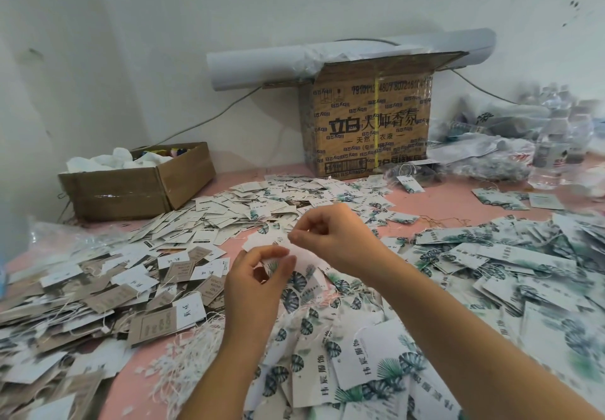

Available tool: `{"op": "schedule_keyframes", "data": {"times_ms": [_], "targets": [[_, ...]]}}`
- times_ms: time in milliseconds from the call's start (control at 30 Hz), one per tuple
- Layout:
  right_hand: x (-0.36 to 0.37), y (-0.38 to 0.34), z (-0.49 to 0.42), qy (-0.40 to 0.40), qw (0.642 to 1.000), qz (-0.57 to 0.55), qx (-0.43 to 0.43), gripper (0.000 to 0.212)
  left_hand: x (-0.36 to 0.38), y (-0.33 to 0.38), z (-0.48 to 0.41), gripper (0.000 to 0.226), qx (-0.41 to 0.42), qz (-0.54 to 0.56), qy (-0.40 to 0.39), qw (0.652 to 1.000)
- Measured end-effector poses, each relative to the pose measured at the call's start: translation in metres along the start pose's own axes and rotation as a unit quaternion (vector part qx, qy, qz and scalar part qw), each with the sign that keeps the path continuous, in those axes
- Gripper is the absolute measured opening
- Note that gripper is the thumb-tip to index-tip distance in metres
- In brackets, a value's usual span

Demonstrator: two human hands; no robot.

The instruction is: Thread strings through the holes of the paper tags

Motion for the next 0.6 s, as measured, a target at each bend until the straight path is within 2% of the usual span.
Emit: {"op": "schedule_keyframes", "data": {"times_ms": [100,300,500,600], "targets": [[-0.008,-0.002,0.001,0.027,0.999,0.028,-0.009,0.013,0.0,-0.003,0.001,0.021,0.0,-0.008,0.01,1.0],[-0.013,-0.002,0.002,0.046,0.994,0.103,0.001,0.01,0.001,0.002,0.001,0.071,0.012,0.045,0.02,0.999],[-0.015,-0.006,0.003,0.059,0.988,0.142,-0.001,0.01,0.01,0.005,0.0,0.064,0.0,0.075,-0.025,0.997],[-0.014,-0.009,0.005,0.061,0.985,0.161,-0.012,0.011,0.015,0.01,0.002,0.049,0.015,0.103,-0.062,0.993]]}}
Point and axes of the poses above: each hand's wrist, its own z-axis away from the middle knuckle, its own x-axis out of the palm, y = z × x, the point moved 7 cm from there along -z, towards the middle knuckle, and after that the axes turned 10 degrees about -y, right-handed, at the moved point
